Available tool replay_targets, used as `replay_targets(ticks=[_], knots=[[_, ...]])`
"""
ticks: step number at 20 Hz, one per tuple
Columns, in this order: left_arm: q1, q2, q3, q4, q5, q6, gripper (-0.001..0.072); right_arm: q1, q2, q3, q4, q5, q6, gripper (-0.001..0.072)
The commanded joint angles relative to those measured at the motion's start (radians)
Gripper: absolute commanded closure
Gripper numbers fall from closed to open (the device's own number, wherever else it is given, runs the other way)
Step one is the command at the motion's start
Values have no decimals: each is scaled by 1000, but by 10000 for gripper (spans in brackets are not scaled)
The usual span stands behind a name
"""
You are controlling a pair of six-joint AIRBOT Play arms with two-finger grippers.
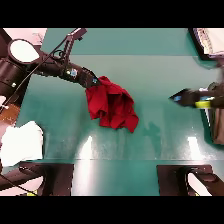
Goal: Fold the shirts.
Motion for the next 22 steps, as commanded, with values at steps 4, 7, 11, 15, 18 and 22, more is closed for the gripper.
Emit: replay_targets(ticks=[4, 7, 11, 15, 18, 22], knots=[[1, 12, 14, 32, -119, -6, 679, 319, -293, -188, 122, -356, -29, 182], [1, 12, 14, 39, -134, -24, 679, 372, -438, -127, 197, -352, -100, 182], [1, 13, 14, 51, -133, -26, 679, 421, -578, -40, 214, -320, -101, 186], [1, 13, 14, 51, -135, -26, 679, 459, -649, 30, 212, -318, -103, 526], [1, 18, 18, 77, -140, -52, 680, 457, -623, 68, 184, -319, -136, 693], [1, 20, 169, 246, -227, -105, 680, 363, -422, 173, -34, -298, -80, 695]])
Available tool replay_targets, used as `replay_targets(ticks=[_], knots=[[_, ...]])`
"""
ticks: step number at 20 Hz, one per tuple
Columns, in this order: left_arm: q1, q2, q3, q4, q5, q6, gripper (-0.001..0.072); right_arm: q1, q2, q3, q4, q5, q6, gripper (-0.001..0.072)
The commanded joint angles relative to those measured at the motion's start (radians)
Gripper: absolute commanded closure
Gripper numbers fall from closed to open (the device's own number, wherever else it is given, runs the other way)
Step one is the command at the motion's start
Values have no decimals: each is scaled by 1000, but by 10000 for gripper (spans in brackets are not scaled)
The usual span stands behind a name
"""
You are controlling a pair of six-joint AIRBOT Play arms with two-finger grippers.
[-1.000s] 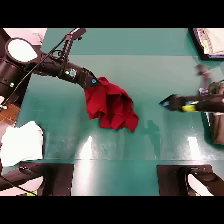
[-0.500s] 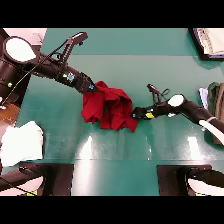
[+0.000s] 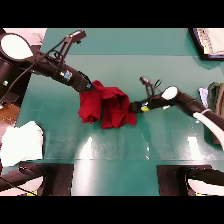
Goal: Fold the shirts.
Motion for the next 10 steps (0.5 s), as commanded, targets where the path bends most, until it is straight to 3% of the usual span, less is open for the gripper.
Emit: replay_targets(ticks=[1, 3, 5, 10], knots=[[1, 11, 146, 140, -69, -39, 680, -89, 171, 109, -209, 37, 77, 695], [1, 48, 259, 180, -66, -61, 680, -177, 305, 203, -325, 87, 124, 695], [1, 87, 376, 180, -86, -68, 680, -276, 439, 312, -344, 122, 127, 695], [1, 202, 520, 13, -144, -83, 679, -415, 668, 539, -346, 195, 126, 695]])
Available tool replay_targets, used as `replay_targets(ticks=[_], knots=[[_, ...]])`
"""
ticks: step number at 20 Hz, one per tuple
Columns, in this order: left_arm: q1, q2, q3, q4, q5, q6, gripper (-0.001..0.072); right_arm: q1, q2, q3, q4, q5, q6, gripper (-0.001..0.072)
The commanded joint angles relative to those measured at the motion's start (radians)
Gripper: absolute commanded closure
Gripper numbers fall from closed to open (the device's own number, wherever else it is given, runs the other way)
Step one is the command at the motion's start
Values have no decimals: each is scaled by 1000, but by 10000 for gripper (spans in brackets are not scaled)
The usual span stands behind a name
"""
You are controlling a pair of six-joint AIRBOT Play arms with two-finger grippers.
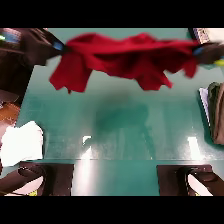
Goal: Fold the shirts.
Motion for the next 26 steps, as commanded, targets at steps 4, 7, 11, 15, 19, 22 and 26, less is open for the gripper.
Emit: replay_targets(ticks=[4, 7, 11, 15, 19, 22, 26], knots=[[0, 117, 76, -216, -53, -37, 680, -145, 222, 188, -32, 137, 12, 695], [-11, 115, 1, -142, -114, -40, 680, -198, 240, 128, -27, 204, 61, 695], [-11, 115, -398, -70, -39, -37, 679, -207, 136, -74, 80, 369, 81, 695], [-11, 100, -902, -67, 280, 17, 679, -113, -28, -282, 80, 303, 79, 695], [-10, 23, -1172, -62, 310, 68, 678, -18, -145, -370, 79, 237, 79, 695], [-8, 16, -1160, 23, 285, 66, 123, 6, -166, -346, 79, 228, 79, 694], [-8, 16, -982, 112, 161, 68, 162, -11, -118, -317, 71, 227, 79, 695]])
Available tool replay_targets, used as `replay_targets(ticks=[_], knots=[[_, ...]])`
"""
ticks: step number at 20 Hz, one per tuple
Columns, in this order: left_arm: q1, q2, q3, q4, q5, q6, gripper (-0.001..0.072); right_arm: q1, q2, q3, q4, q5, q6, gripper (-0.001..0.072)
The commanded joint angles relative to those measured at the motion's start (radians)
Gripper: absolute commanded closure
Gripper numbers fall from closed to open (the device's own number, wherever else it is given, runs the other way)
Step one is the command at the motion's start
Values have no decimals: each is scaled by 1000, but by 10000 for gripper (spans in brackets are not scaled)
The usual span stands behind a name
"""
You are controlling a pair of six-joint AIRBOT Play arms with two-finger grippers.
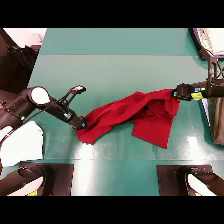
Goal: Fold the shirts.
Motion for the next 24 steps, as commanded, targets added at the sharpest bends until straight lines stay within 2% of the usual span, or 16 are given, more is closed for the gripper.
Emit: replay_targets(ticks=[1, 6, 7, 10, 12, 14, 17, 21, 24], knots=[[0, -5, 88, 80, -64, 7, 163, -12, 37, 8, -2, -2, 1, 695], [78, -5, 18, 78, -56, -10, 164, -91, 116, 7, -2, 24, 1, 694], [89, -5, -20, 68, -33, 10, 164, -105, 129, 7, -2, 23, 0, 694], [88, -6, -170, -95, 109, 182, 164, -145, 148, 7, -1, 25, 1, 694], [88, -6, -201, -120, 225, 186, 163, -153, 149, 7, 0, 31, 1, 695], [88, -6, -193, -159, 285, 192, 163, -152, 148, 7, 1, 31, 1, 695], [88, -8, -171, -183, 344, 299, 164, -152, 149, 7, 1, 32, 1, 694], [80, -75, -77, -246, 310, 427, 163, -152, 149, 7, 1, 33, 2, 694], [0, -178, -48, -227, 262, 463, 163, -152, 149, 7, 1, 58, 2, 694]])
